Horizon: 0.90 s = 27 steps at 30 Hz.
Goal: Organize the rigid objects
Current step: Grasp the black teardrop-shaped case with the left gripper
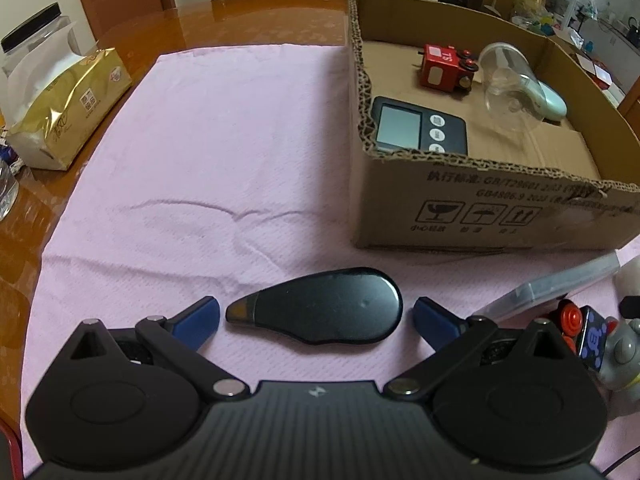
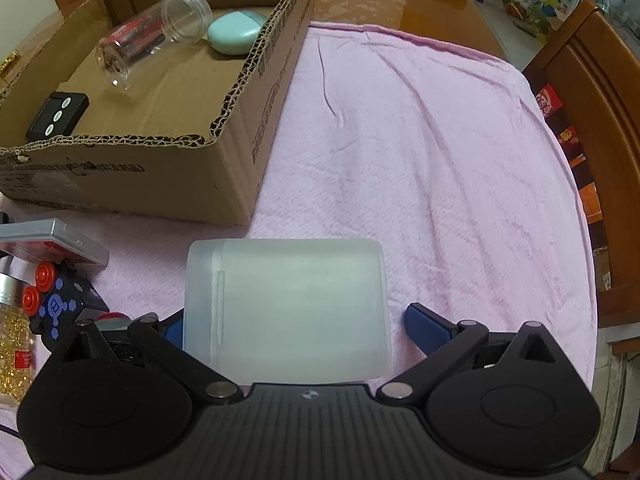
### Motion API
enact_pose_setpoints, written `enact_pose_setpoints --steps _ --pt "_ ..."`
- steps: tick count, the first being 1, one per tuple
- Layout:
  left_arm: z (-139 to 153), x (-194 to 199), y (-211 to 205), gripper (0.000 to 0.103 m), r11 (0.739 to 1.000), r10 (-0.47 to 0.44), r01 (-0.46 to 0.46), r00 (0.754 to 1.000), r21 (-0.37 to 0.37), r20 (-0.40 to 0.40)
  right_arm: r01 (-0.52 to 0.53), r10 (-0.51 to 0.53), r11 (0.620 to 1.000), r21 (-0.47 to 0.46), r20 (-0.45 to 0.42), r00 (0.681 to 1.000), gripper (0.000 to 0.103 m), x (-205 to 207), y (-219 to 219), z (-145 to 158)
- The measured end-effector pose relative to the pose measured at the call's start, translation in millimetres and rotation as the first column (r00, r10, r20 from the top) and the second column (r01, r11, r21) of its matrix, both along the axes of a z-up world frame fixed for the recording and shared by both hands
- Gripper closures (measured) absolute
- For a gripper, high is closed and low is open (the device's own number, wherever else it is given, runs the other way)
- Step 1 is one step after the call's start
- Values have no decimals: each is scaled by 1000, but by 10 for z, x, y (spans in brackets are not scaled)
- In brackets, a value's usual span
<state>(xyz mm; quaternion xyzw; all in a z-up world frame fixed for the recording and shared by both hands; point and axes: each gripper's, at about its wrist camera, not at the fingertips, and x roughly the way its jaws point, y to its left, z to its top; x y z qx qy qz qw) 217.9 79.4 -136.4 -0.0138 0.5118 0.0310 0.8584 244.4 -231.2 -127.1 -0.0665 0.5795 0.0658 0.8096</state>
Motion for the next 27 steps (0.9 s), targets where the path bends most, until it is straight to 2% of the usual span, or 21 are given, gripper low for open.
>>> enact_pose_setpoints --steps 10,21,27 --pt "14 -5 -19 1 995 101 -101 994 -4 -28 -34 35 999 -33 34 999 0 -6 94 109" --pt "14 13 -11 4 988 150 -151 989 -15 -14 -52 52 999 -8 12 999 16 4 97 104" --pt "12 19 -24 5 991 137 -137 991 -6 2 -68 68 997 -21 9 998 16 10 121 103"
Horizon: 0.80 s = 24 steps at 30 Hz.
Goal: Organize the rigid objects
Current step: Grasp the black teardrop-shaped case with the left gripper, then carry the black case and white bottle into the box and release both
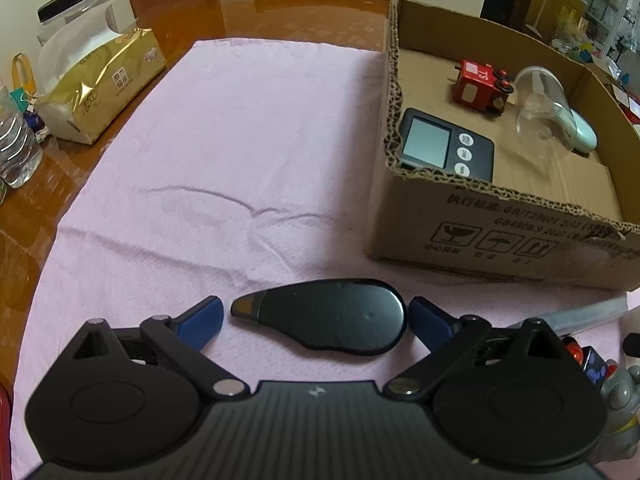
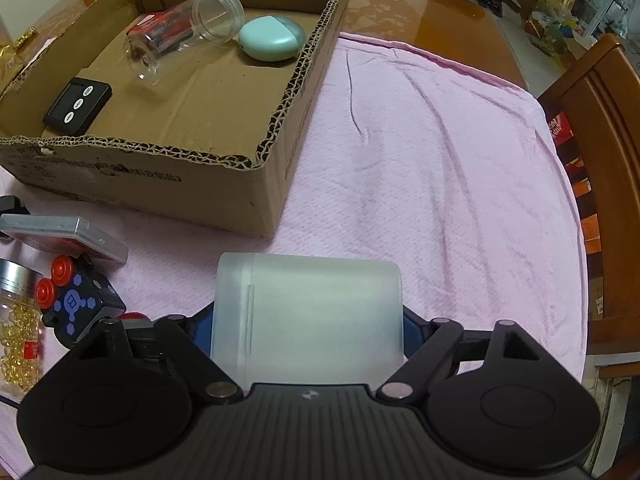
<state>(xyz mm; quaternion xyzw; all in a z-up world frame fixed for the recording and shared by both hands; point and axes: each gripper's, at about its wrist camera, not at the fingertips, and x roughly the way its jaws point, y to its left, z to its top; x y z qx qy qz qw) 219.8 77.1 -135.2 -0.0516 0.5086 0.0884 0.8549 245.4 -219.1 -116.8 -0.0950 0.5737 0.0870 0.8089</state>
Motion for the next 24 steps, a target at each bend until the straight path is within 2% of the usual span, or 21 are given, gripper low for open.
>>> enact_pose_setpoints --steps 4,11,16,24 --pt "26 -9 -15 14 1000 -17 17 1000 0 6 -6 6 1000 -6 8 1000 17 -15 15 4" --pt "42 -8 -23 14 998 -56 56 998 -6 -10 -23 23 1000 -7 20 1000 17 -50 26 32" --pt "91 -41 -11 14 992 -123 123 992 -6 -28 -54 54 999 -1 34 998 17 -98 31 132" --pt "351 -178 -17 14 971 -240 240 970 9 -31 -113 110 993 33 71 991 17 -202 18 417"
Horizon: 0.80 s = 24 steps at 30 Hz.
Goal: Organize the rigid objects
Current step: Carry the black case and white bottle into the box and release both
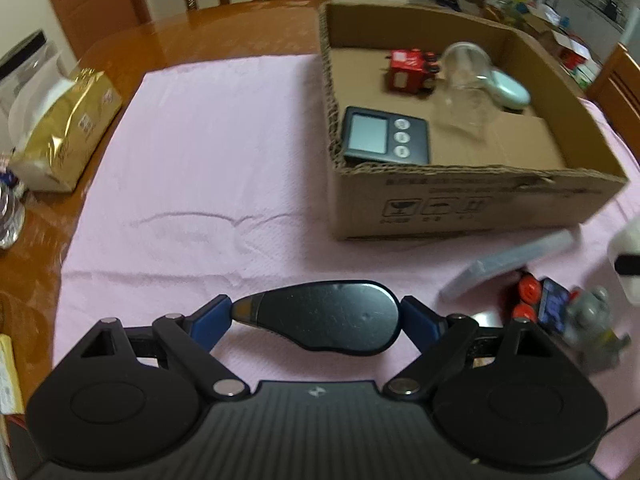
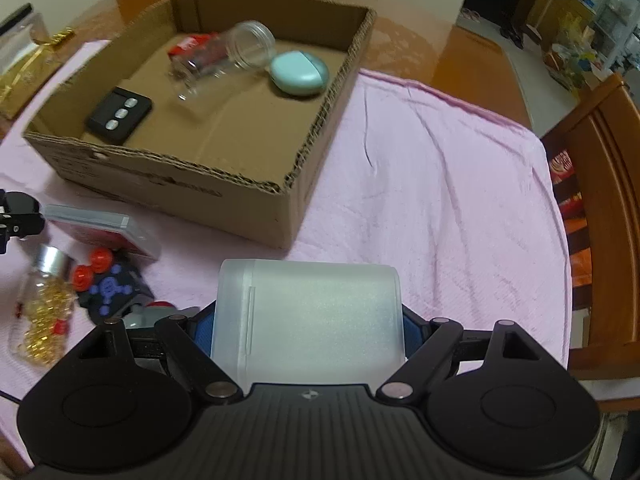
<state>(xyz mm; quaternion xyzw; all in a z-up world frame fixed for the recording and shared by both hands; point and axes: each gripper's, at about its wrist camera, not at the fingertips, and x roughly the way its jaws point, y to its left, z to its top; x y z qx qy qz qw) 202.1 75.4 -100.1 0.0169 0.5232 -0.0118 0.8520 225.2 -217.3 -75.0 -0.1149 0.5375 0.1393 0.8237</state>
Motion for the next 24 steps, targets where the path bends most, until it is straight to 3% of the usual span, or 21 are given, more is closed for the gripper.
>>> enact_pose_setpoints --steps 7,13,24 --pt "410 -117 -80 14 991 -133 133 991 10 34 -88 85 995 48 74 994 17 -10 40 459" --pt "776 -97 -155 14 982 -187 187 976 11 108 -171 153 981 96 176 972 17 178 247 797" --pt "1042 158 -290 14 978 -209 206 956 40 204 -245 226 967 69 209 951 17 632 696 625"
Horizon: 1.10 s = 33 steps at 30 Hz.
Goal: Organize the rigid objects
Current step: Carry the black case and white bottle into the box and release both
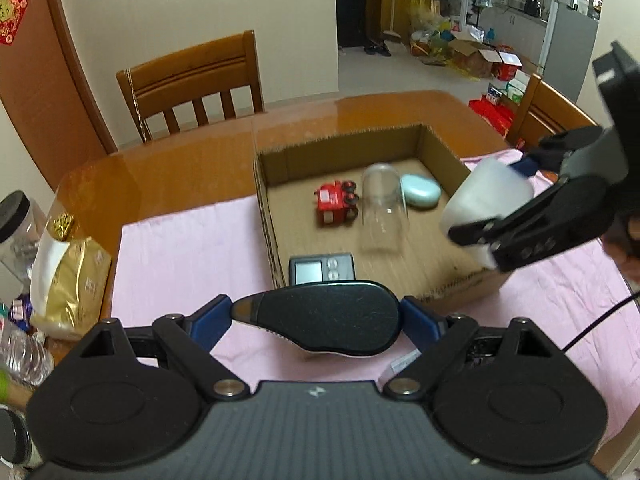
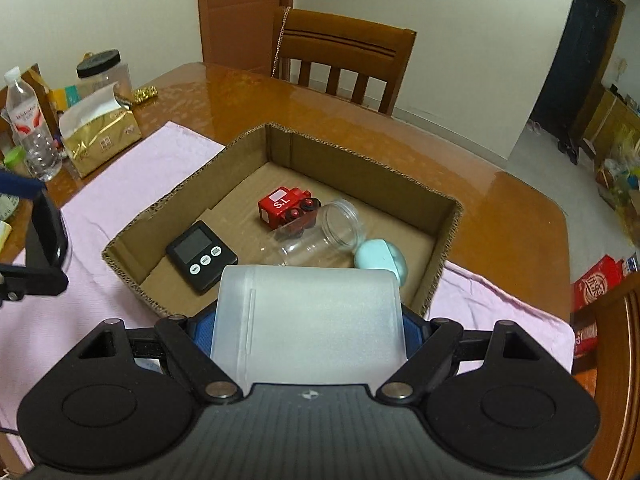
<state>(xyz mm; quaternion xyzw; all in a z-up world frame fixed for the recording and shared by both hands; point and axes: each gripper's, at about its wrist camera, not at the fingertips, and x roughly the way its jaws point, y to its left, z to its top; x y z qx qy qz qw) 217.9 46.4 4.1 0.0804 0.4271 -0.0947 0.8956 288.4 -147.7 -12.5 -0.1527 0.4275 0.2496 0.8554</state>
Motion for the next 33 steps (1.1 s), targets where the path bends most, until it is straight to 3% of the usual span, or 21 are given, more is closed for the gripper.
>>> enact_pose_setpoints --steps 2,6,19,33 --pt "9 56 -11 14 1000 1 -1 1000 3 6 -1 1 1000 12 4 1000 16 38 29 -60" --pt "-8 177 -55 14 1000 2 -2 1000 11 16 34 -33 998 44 -9 999 0 26 26 -120" --pt "-57 717 -244 14 999 -38 38 998 3 46 182 -179 976 120 -33 983 0 -357 -238 15" --pt "-602 1296 -375 13 998 -23 25 999 54 -38 259 -256 957 131 -42 966 0 -502 -416 56"
